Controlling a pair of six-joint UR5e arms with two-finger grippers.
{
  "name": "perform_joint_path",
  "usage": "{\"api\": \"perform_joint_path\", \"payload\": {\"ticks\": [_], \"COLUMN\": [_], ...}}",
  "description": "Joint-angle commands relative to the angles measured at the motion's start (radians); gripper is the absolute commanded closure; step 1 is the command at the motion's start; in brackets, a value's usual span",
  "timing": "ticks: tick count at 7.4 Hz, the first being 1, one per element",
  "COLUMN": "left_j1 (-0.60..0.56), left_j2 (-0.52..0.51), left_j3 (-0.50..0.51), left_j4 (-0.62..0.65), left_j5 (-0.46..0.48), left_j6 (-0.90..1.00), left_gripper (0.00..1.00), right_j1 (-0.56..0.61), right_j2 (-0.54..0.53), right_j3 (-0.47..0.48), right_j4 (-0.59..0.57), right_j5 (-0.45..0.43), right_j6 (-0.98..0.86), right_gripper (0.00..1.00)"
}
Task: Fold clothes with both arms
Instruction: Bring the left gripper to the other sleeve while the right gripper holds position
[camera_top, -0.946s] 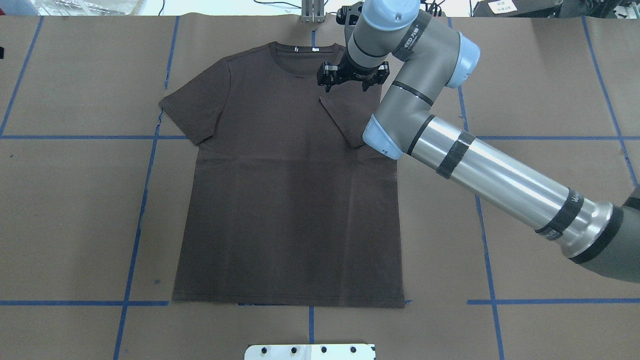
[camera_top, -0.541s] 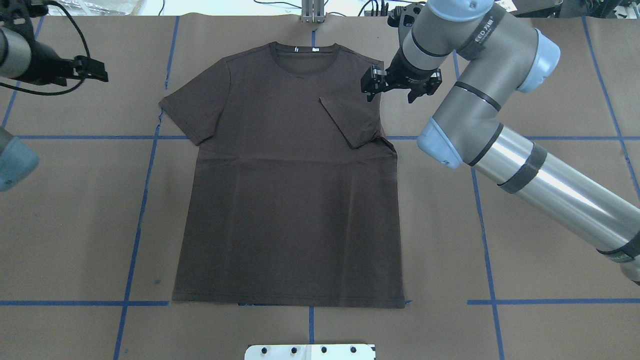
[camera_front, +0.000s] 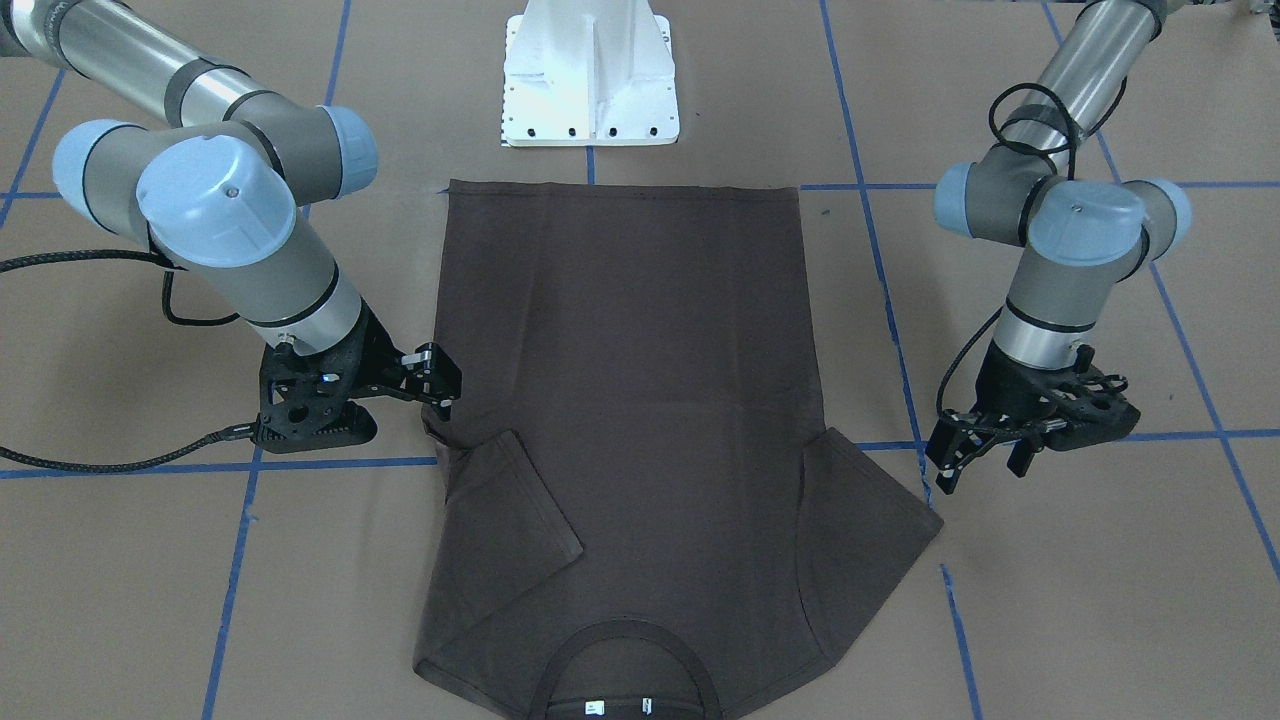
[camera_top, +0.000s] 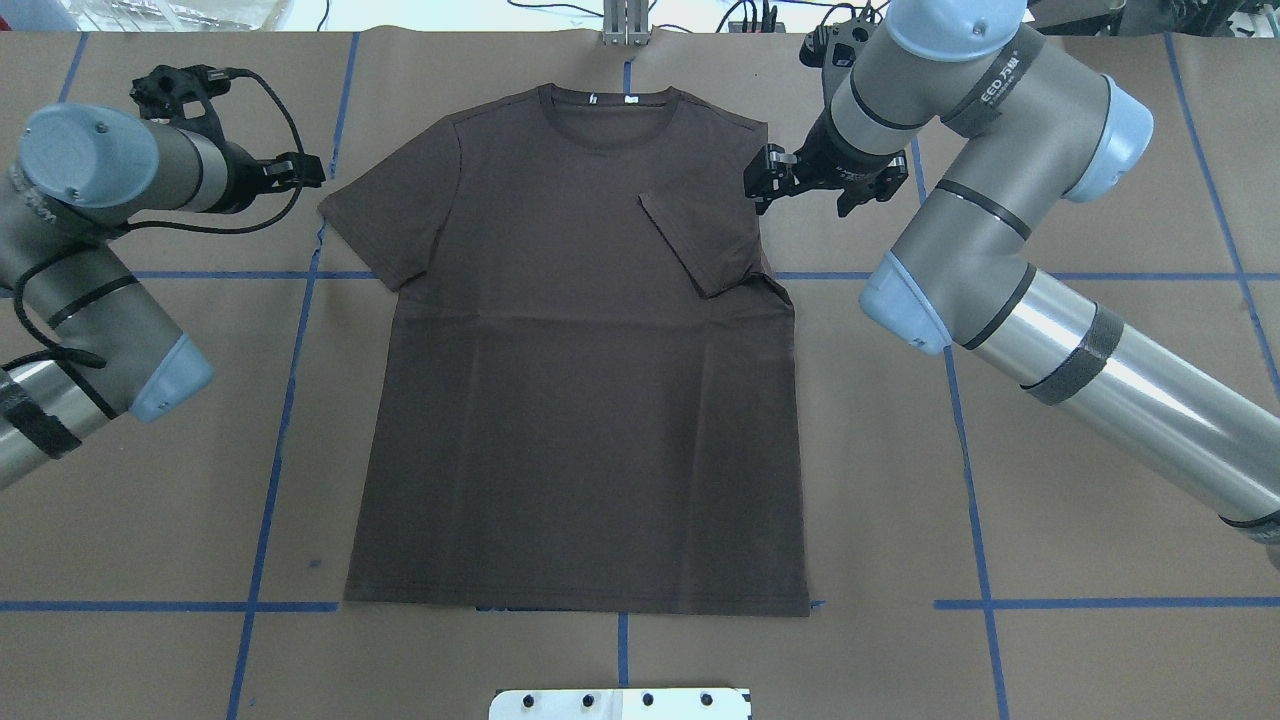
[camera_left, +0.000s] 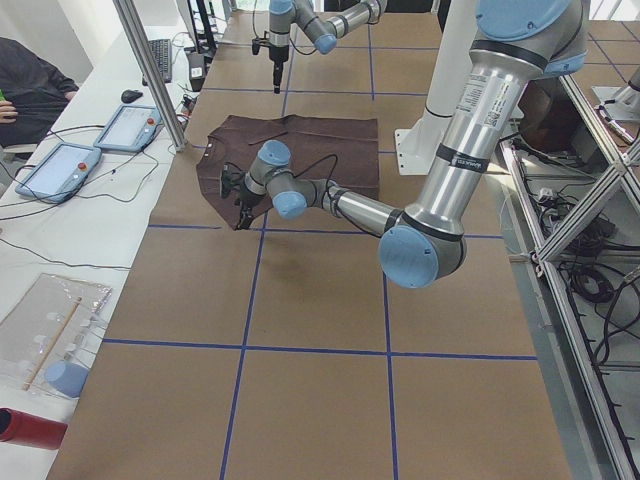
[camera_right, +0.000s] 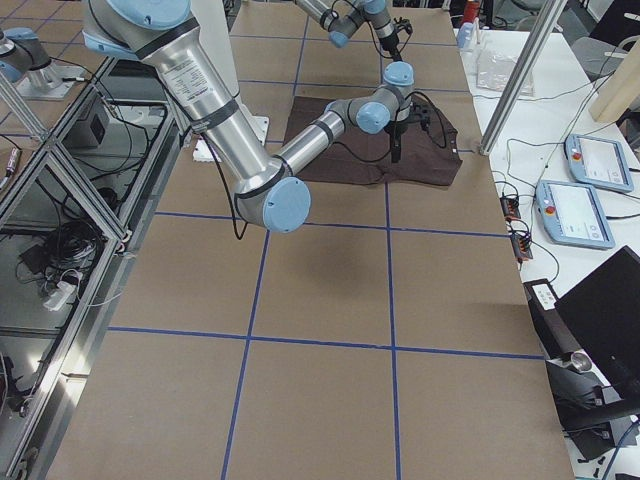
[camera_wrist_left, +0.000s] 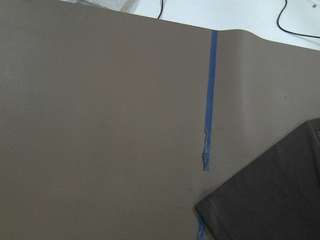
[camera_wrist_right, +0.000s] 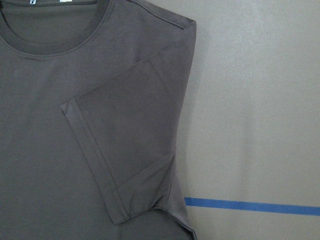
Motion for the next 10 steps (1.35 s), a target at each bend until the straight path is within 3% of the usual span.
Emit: {"api": "perform_joint_path", "payload": {"ticks": [1,2,4,7,8,9,10], "left_j1": [0.041,0.042,0.053,0.062,0.062,0.062,0.064], "left_j2": [-0.063,-0.087,-0.091,-0.089,-0.089,-0.089,-0.089], "left_j3": [0.150,0.203,0.206,0.208,0.208,0.208,0.208], "left_j4": [-0.108,-0.135,-0.135,-0.135,-0.134,-0.134,-0.134], "left_j5": [0.063,0.063,0.063,0.063,0.063,0.063,0.063], "left_j6": [-0.002,0.002,0.004,0.011,0.011,0.013,0.014], "left_gripper": [0.00,0.01,0.03,0.23,0.38,0.63,0.82], "right_j1": [-0.003,-0.003,-0.003,-0.003,-0.003,-0.003,-0.003], "right_j2": [0.004,0.004,0.009,0.009,0.010,0.010,0.012], "right_j3": [-0.002,-0.002,-0.003,-0.003,-0.003,-0.003,-0.003], "right_j4": [0.006,0.006,0.006,0.004,0.004,0.006,0.006], "right_j5": [-0.006,-0.004,-0.004,-0.004,-0.004,-0.004,-0.004], "right_j6": [0.003,0.003,0.001,0.001,0.001,0.001,0.003], "right_gripper": [0.00,0.00,0.00,0.00,0.00,0.00,0.00]}}
